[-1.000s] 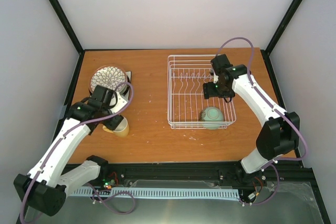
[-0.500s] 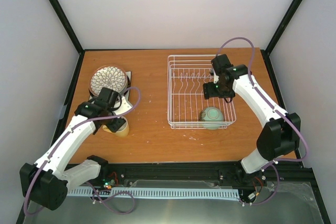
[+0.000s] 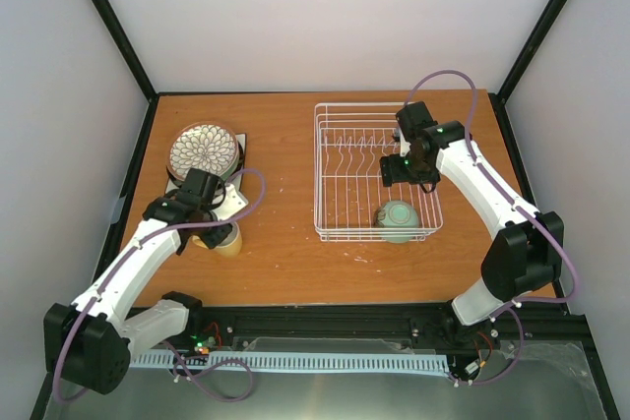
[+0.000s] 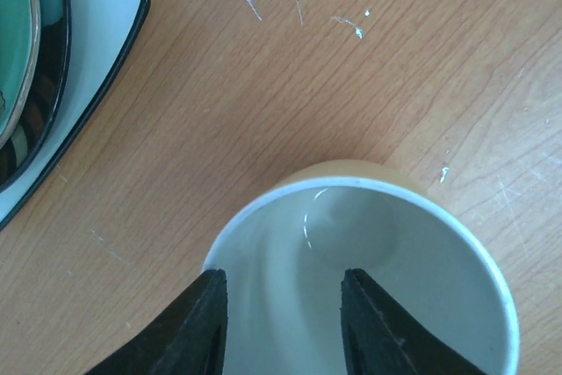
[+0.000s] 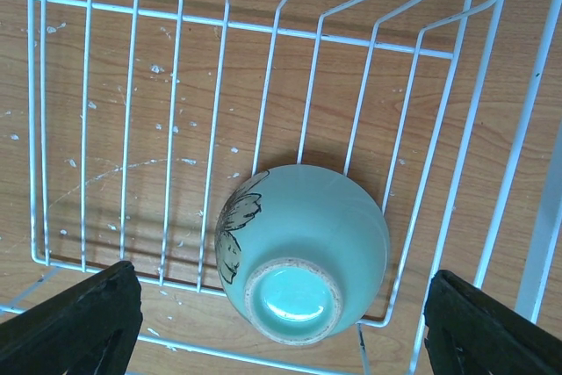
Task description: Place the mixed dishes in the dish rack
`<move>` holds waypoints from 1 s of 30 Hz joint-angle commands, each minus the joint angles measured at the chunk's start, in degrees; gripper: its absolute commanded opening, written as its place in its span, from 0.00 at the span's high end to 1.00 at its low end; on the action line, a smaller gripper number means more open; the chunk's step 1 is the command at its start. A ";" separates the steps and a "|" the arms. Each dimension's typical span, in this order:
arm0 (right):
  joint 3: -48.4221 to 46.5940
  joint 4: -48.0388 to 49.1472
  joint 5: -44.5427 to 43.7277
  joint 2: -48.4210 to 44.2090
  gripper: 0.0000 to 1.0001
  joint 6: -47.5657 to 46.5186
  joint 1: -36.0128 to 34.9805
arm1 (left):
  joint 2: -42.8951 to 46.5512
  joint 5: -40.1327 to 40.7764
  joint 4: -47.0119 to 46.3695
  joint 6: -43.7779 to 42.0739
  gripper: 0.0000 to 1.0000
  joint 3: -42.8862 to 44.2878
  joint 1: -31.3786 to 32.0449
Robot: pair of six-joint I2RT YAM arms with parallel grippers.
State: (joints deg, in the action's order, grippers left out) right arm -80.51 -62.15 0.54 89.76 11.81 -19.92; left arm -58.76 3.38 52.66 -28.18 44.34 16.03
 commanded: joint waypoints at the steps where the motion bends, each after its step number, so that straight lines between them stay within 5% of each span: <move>1: -0.36 -0.65 0.21 -0.22 0.13 -0.54 -0.20 | -0.27 -0.99 -3.39 -1.49 0.69 -0.10 -0.32; 5: -0.48 -0.56 0.48 0.14 0.14 -0.65 -0.20 | -1.07 -1.63 -2.80 -1.35 0.92 1.26 -0.30; 8: -0.48 -0.48 0.65 0.23 0.14 -0.74 -0.19 | -1.73 -2.96 -2.40 -0.98 0.99 2.33 -0.30; 16: 0.05 -0.53 0.72 0.16 0.14 -0.92 -0.20 | -2.85 -3.25 -2.19 -0.22 0.98 4.22 -0.30; 22: 0.18 -0.13 1.57 0.07 0.14 -0.99 -0.18 | -2.39 1.03 -1.88 -1.20 0.77 4.27 -0.38; 30: -0.26 -0.36 1.80 0.60 0.14 -1.51 -0.20 | -2.72 -2.17 -3.08 -1.03 0.77 0.73 -0.48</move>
State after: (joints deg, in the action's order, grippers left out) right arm -80.51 -62.13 2.20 89.93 11.31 -19.92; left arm -61.63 3.11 50.39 -29.04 46.11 15.84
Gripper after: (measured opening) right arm 0.856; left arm 0.234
